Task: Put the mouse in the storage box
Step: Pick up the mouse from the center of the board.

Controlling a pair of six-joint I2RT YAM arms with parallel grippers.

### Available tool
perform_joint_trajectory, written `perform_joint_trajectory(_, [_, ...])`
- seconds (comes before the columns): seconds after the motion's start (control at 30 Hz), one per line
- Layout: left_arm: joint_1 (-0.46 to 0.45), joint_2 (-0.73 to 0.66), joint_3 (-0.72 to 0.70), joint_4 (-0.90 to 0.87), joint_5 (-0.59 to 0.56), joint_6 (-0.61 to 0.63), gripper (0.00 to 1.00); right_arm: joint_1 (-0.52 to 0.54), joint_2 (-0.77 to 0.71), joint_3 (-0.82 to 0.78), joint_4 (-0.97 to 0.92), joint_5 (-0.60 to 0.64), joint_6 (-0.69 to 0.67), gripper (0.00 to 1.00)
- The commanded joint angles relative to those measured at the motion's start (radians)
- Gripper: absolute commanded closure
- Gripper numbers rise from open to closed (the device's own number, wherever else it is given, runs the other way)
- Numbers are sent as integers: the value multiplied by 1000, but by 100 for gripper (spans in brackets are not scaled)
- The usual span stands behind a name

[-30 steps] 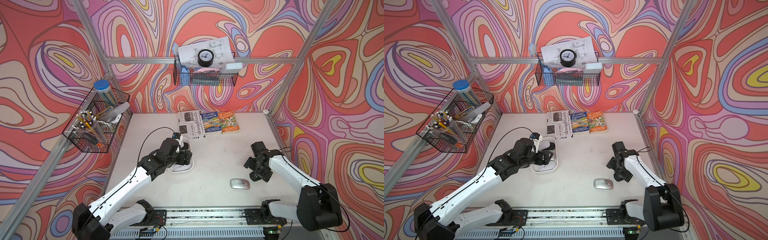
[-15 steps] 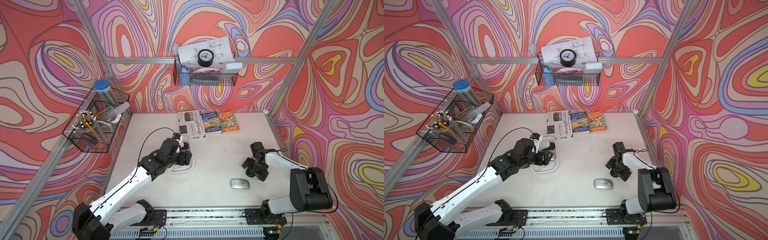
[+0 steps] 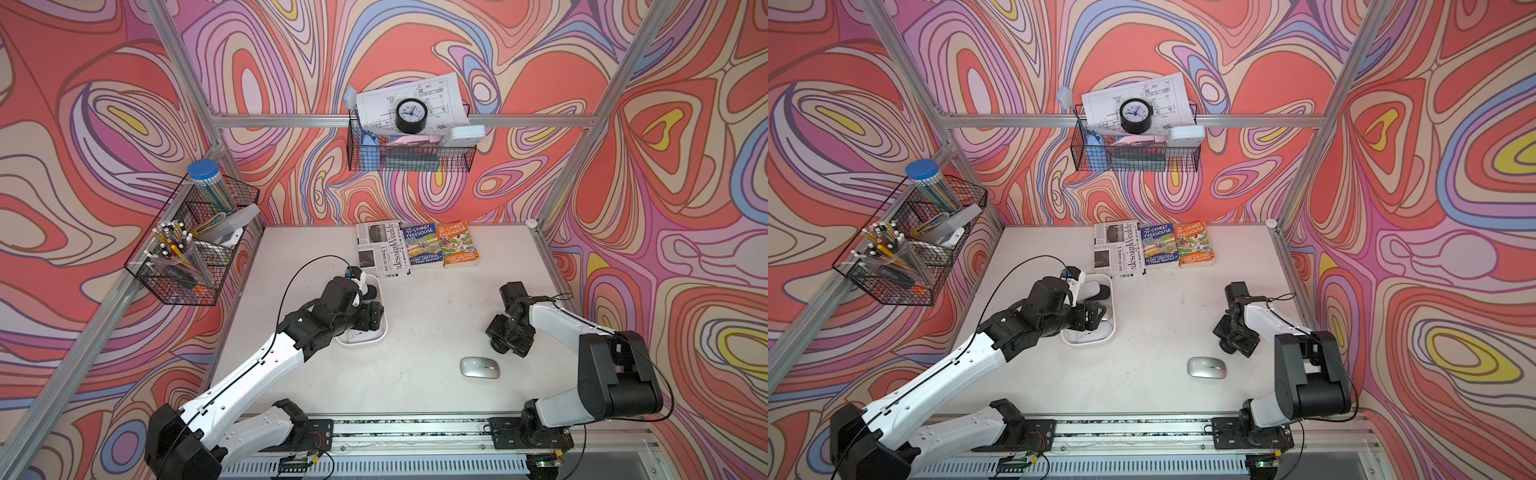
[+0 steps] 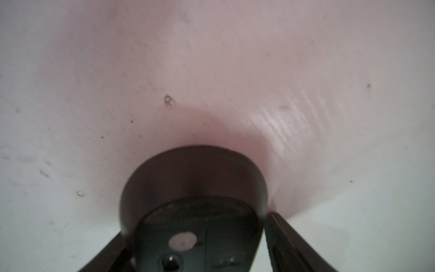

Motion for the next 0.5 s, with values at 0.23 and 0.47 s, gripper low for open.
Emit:
perform_joint_trajectory(0.23, [0,11,-6,2,5,-7,15,-7,33,-46,104,-28,-67,43])
perform_joint_trajectory(0.47, [0,9,-4,26,62,-36,15,-8,-67,-34,121,-52,-132,55])
